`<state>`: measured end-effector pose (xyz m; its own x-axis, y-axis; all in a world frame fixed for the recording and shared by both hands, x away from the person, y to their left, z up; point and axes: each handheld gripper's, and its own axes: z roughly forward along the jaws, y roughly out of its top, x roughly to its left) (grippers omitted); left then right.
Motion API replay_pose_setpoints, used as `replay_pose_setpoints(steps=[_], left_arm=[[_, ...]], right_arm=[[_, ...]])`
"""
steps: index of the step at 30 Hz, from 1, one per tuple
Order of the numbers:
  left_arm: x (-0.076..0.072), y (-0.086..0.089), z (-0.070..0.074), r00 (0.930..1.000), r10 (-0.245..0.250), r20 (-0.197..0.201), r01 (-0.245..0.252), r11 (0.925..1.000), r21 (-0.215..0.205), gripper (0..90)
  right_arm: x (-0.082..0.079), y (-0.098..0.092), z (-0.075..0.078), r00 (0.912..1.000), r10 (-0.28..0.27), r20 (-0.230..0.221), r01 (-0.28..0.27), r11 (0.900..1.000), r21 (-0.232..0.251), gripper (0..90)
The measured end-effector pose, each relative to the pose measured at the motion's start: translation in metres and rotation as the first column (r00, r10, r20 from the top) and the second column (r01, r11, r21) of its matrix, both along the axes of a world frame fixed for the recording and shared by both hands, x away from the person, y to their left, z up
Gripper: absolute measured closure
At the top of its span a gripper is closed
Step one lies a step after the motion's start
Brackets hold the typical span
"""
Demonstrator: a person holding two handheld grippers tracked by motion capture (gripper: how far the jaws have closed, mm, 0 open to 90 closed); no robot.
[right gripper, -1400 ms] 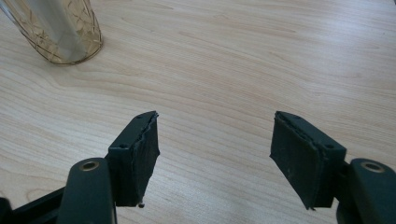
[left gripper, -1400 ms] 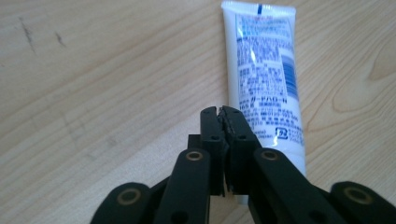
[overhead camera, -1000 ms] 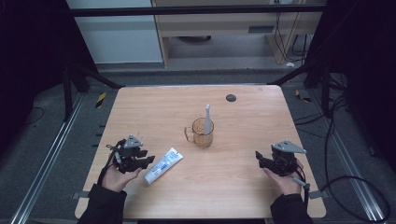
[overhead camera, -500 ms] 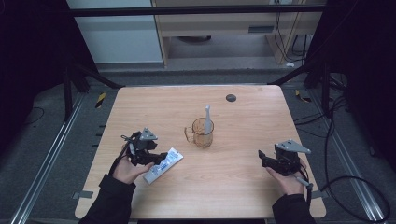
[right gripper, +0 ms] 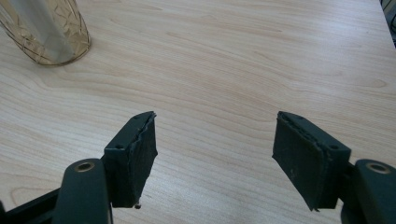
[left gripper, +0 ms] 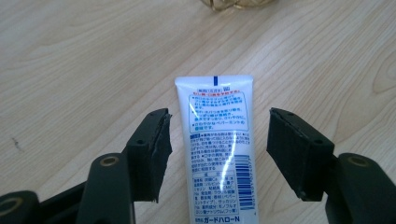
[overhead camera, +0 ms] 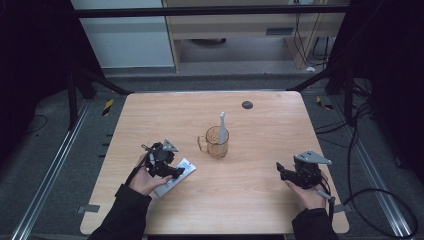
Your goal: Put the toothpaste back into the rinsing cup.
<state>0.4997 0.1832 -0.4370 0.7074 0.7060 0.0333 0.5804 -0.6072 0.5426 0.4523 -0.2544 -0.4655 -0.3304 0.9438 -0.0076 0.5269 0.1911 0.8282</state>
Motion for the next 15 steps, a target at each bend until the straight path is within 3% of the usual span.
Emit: replay_pose_setpoints(steps=[10,15], left_arm=[[0.004,-0.006,-0.014,0.9988,-0.009,-0.048,0.013,0.9973,0.072,33.7],[0.006,-0.004,-0.022,0.9971,0.003,-0.076,0.004,0.9964,0.084,32.5]], right_arm=[[0.001,0.002,0.0,1.0,0.006,-0.006,-0.006,1.0,-0.002,29.9],[0.001,0.004,0.001,0.9999,0.01,-0.01,-0.01,1.0,-0.002,29.8]])
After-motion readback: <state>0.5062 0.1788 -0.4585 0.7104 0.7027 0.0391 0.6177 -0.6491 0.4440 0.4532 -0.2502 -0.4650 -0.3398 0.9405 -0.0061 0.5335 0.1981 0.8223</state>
